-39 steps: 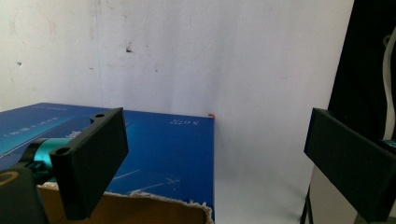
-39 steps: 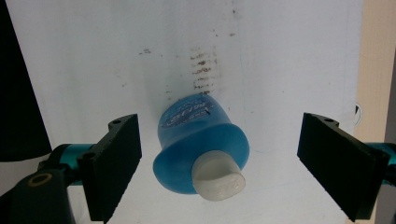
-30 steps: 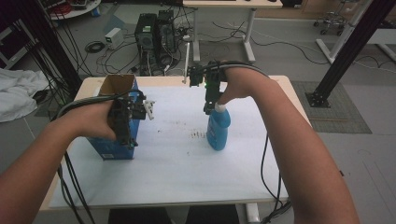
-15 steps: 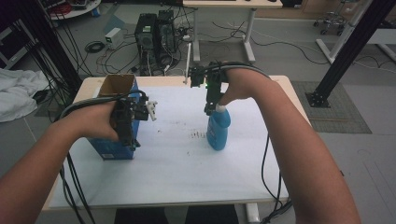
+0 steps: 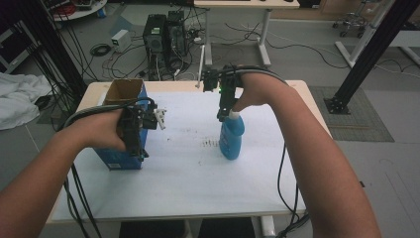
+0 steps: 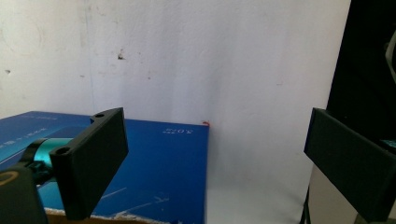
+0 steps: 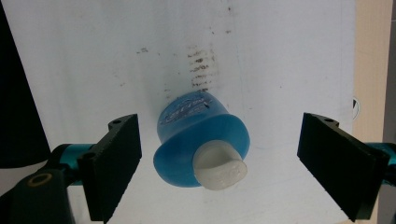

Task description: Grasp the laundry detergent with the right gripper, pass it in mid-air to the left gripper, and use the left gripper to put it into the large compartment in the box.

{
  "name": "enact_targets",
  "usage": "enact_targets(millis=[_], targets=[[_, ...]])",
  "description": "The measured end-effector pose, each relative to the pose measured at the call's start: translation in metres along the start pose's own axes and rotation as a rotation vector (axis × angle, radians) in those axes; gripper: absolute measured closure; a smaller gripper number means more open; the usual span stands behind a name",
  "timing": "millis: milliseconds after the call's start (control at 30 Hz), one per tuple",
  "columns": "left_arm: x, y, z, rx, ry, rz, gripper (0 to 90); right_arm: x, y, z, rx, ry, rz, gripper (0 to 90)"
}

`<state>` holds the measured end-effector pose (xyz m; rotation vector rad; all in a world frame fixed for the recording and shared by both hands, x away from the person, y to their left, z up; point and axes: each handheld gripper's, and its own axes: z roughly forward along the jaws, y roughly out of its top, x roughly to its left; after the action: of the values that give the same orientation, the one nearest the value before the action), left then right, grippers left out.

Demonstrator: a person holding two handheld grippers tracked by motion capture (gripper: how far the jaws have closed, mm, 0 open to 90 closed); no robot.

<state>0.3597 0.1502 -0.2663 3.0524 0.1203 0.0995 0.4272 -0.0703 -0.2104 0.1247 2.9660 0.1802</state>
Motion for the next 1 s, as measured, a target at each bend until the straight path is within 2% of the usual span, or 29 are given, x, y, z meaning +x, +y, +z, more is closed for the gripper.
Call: enact_targets(millis=[67, 167, 233, 400, 533, 667, 733, 800, 1000], targets=[[0.0, 0.0, 0.001, -0.008, -0.001, 0.004, 6.1, -0.001, -0.002, -0.001, -0.008, -0.001, 0.021, 12.6], [0.0, 0.0, 0.001, -0.014, 0.007, -0.001, 6.1, -0.001, -0.004, -0.001, -0.02, 0.002, 0.027, 12.7], [-0.002, 0.001, 0.003, -0.025, 0.009, -0.006, 6.1, -0.003, -0.011, -0.004, -0.088, 0.003, 0.08, 12.7], [-0.005, 0.004, 0.003, -0.028, 0.011, 0.01, 6.1, -0.004, -0.018, -0.004, -0.153, 0.005, 0.123, 12.6], [-0.007, 0.006, 0.002, -0.032, 0.019, 0.006, 6.1, -0.01, -0.022, -0.004, -0.239, 0.003, 0.167, 12.6], [-0.008, 0.006, 0.002, -0.029, 0.016, 0.01, 6.1, -0.017, -0.025, -0.001, -0.332, -0.016, 0.235, 12.6], [-0.009, 0.005, 0.002, -0.029, 0.016, 0.009, 6.1, -0.018, -0.025, -0.001, -0.348, -0.021, 0.244, 12.6], [-0.009, 0.004, 0.001, -0.049, 0.02, -0.004, 6.1, -0.023, -0.028, 0.002, -0.408, -0.043, 0.288, 12.6], [-0.01, 0.002, 0.0, -0.038, 0.019, -0.001, 6.1, -0.029, -0.035, 0.003, -0.493, -0.12, 0.394, 12.7]])
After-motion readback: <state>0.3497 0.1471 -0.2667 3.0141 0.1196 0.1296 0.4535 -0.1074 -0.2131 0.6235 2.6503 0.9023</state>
